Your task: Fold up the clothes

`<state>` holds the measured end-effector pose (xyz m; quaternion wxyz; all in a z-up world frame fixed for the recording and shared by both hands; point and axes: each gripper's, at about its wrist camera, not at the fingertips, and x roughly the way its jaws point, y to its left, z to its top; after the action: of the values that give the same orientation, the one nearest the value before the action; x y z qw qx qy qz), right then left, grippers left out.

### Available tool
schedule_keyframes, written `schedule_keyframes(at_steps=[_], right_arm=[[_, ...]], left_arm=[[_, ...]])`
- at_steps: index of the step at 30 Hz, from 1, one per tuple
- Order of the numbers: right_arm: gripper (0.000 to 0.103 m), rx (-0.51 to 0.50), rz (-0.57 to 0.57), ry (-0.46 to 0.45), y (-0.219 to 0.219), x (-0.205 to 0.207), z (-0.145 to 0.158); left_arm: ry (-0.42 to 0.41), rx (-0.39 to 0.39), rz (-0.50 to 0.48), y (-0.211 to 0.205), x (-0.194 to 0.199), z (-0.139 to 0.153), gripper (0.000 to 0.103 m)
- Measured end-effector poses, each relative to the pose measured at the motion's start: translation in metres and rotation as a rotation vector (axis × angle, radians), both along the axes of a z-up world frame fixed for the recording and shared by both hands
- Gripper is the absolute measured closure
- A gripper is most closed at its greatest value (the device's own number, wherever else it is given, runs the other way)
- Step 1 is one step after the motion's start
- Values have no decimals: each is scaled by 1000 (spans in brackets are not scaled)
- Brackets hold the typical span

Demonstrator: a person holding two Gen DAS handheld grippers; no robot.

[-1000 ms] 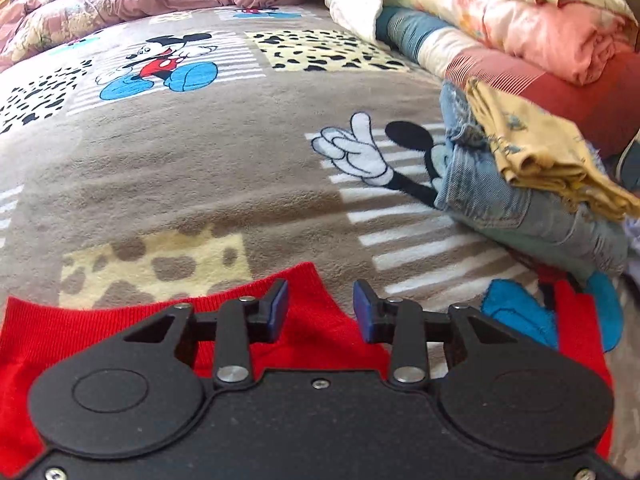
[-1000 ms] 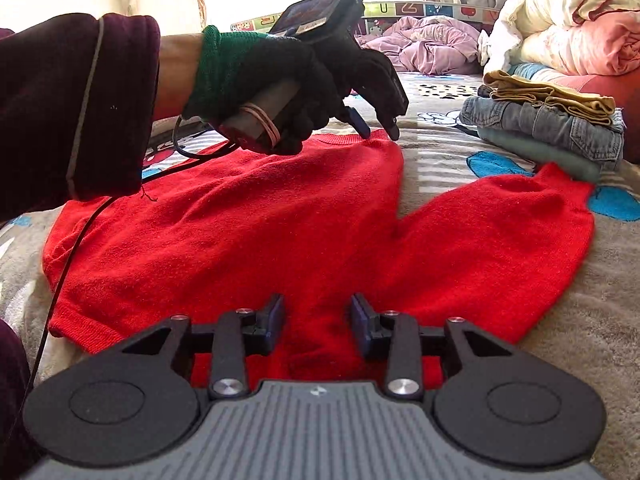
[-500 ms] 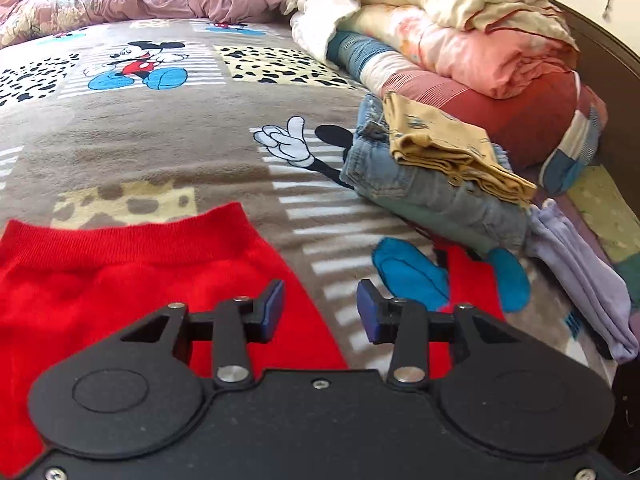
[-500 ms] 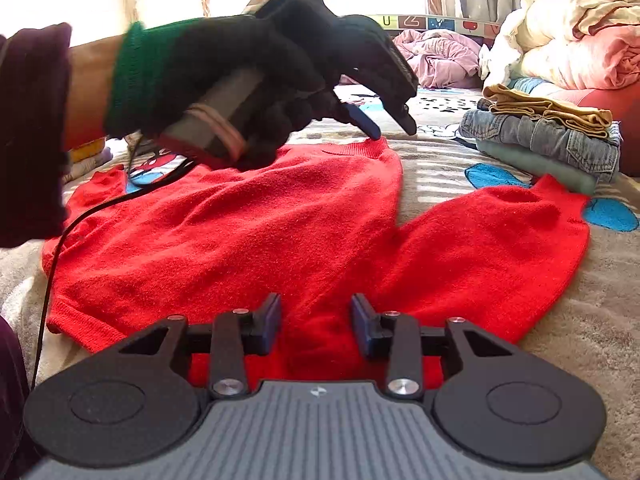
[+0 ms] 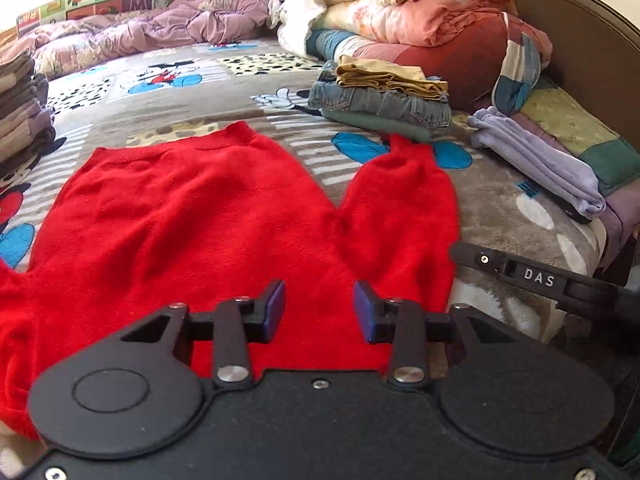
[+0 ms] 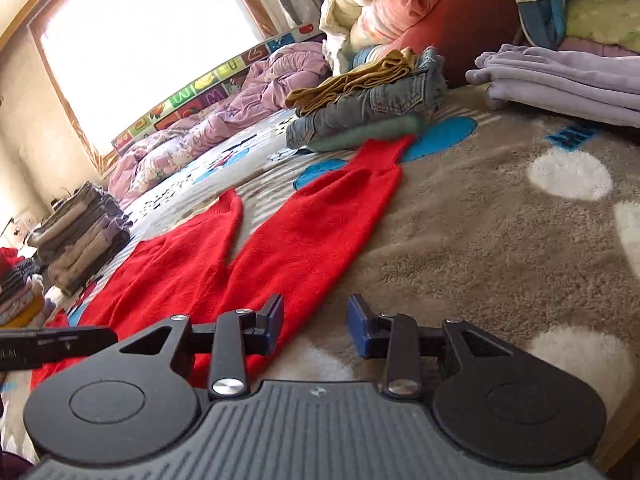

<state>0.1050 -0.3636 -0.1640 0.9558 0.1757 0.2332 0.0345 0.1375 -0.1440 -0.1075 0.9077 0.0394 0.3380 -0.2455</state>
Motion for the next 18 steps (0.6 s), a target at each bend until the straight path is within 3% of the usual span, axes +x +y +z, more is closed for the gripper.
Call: schedule_keyframes(at_steps=[3,5,10,15,18], right_arm=[[63,57,-27,10,-9,3,-8],[61,-83,3,113,7,12,-16],[63,-106,-14,102,6,3,-11],[62,-50,-30,22,-3,-11,1],[62,-19,-8,-12,-2,-17,7]], left_arm=[[-16,1,-29,-12,-6,-11,68],[-2,18,-35,-13,-8,-14,68],[32,56,-47,-17,-14,-19,68],[-7,-69,83,56,-18,43,62],[-79,-83,180,116,-24,80,55]])
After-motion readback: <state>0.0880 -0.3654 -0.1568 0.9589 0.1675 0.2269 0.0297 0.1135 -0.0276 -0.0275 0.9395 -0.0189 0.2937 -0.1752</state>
